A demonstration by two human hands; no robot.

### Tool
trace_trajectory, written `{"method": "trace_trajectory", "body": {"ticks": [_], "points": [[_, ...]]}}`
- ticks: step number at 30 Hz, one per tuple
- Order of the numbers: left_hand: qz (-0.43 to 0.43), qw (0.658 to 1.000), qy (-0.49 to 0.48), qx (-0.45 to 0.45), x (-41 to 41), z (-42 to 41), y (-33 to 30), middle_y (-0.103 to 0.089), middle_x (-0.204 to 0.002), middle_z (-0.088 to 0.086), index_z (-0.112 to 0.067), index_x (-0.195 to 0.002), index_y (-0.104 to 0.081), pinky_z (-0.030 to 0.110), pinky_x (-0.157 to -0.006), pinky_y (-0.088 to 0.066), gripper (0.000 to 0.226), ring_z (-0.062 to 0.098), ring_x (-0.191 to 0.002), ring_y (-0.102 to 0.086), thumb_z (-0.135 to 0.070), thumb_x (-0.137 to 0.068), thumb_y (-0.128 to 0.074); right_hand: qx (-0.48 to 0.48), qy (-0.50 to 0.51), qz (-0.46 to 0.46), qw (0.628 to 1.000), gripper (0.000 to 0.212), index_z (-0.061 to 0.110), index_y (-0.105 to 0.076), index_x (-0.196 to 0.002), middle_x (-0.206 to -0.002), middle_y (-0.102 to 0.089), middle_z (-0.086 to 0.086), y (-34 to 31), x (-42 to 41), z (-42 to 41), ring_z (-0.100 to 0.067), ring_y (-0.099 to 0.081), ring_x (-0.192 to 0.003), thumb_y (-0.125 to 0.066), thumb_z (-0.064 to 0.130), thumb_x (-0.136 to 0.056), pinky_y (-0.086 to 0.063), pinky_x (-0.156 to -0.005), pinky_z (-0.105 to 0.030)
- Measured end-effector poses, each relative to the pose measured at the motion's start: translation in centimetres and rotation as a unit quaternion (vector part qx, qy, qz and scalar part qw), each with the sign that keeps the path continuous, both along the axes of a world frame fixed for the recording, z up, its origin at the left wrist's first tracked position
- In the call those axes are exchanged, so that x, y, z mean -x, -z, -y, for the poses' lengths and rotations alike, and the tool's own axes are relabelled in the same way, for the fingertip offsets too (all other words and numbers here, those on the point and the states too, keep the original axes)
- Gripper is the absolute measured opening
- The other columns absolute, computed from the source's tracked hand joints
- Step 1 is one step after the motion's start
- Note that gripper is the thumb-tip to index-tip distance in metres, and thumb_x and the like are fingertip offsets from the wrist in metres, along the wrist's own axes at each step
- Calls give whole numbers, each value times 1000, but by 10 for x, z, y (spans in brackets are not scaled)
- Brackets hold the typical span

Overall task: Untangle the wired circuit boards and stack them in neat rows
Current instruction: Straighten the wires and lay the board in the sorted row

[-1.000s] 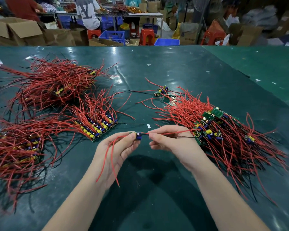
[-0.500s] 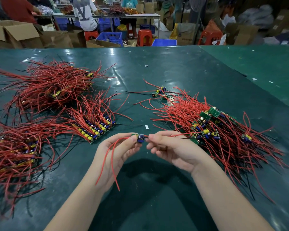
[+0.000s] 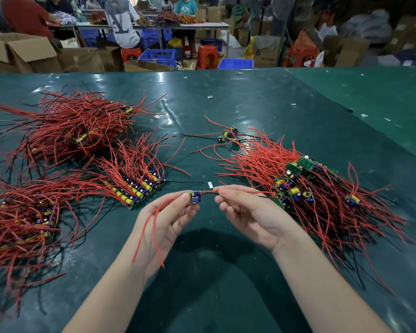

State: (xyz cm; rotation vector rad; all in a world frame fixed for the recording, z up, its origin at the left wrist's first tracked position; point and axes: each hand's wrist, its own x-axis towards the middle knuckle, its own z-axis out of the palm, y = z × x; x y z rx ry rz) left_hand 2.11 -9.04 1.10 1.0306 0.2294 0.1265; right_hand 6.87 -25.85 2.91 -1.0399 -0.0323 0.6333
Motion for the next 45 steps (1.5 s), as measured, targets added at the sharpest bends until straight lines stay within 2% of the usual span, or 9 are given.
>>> {"method": "trace_trajectory", "body": {"ticks": [5, 9, 14, 21, 27, 31, 41, 43, 45], "points": [[-19, 999, -17, 28, -1, -4, -1, -73, -73, 8, -9, -70, -79, 14, -58, -54, 13, 12, -65, -71, -14, -64, -68, -1, 76, 17, 997, 10, 13, -79, -72, -72, -74, -6, -1, -6, 0, -5, -68, -57, -72, 15, -65, -51, -50, -10], [-20, 999, 9, 46, -1, -4, 1, -74, -75, 5, -12, -72, -79, 13, -59, -54, 15, 9, -69, -71, -19, -63, -70, -58, 46, -6, 997, 14, 13, -79, -72, -70, -73, -1, -2, -4, 2, -2, -65, -53, -74, 20, -61, -48, -46, -8], [-40, 997, -2, 68, -2, -5, 4, -74, -73, 5, -12, -69, -79, 13, -58, -54, 12, 10, -68, -72, -17, -63, -70, -63, 84, -13, 994, 24, 16, -80, -80, -69, -72, 1, -3, -8, 1, -3, -65, -53, -66, 34, -73, -48, -46, -9], [-30, 998, 1, 61, -2, -5, 4, -74, -75, 5, -12, -71, -79, 13, -59, -54, 14, 10, -70, -72, -18, -63, -71, -182, 34, -95, 978, 25, 10, -79, -84, -59, -62, 4, -6, -6, 6, -2, -57, -45, -65, 28, -74, -45, -40, -11], [-27, 998, -3, 55, -2, -5, 6, -74, -76, 7, -10, -73, -79, 13, -59, -54, 14, 10, -68, -72, -17, -65, -69, -163, 56, -69, 983, 29, 9, -75, -67, -47, -52, 4, -8, -6, 8, -5, -45, -36, -59, 31, -78, -36, -32, -14], [-30, 998, -2, 50, -3, -5, 7, -74, -76, 7, -9, -73, -79, 13, -58, -54, 14, 11, -68, -71, -15, -66, -69, -161, 68, -50, 983, 35, 9, -78, -79, -51, -56, 4, -8, -6, 9, -6, -47, -40, -57, 37, -80, -39, -35, -14], [-5, 1000, 9, 16, -3, -6, 10, -74, -80, 8, -9, -78, -79, 15, -63, -54, 18, 13, -73, -72, -20, -65, -73, -147, 109, -31, 983, 33, 11, -79, -86, -51, -55, 5, -2, -11, 9, -5, -45, -40, -61, 38, -78, -38, -37, -13], [7, 1000, 1, 19, -4, -5, 10, -74, -80, 10, -8, -76, -79, 16, -64, -55, 16, 16, -73, -73, -17, -65, -72, -103, 105, -8, 989, 38, 12, -77, -93, -50, -47, 7, -1, -11, 7, -5, -41, -40, -66, 42, -73, -34, -37, -14], [21, 999, -3, 30, -5, -5, 11, -74, -82, 13, -6, -77, -78, 16, -64, -55, 14, 17, -73, -73, -14, -69, -69, -9, 93, 37, 995, 57, 10, -72, -104, -52, -41, 8, 1, -8, 1, -6, -38, -41, -75, 45, -59, -33, -39, -15]]}}
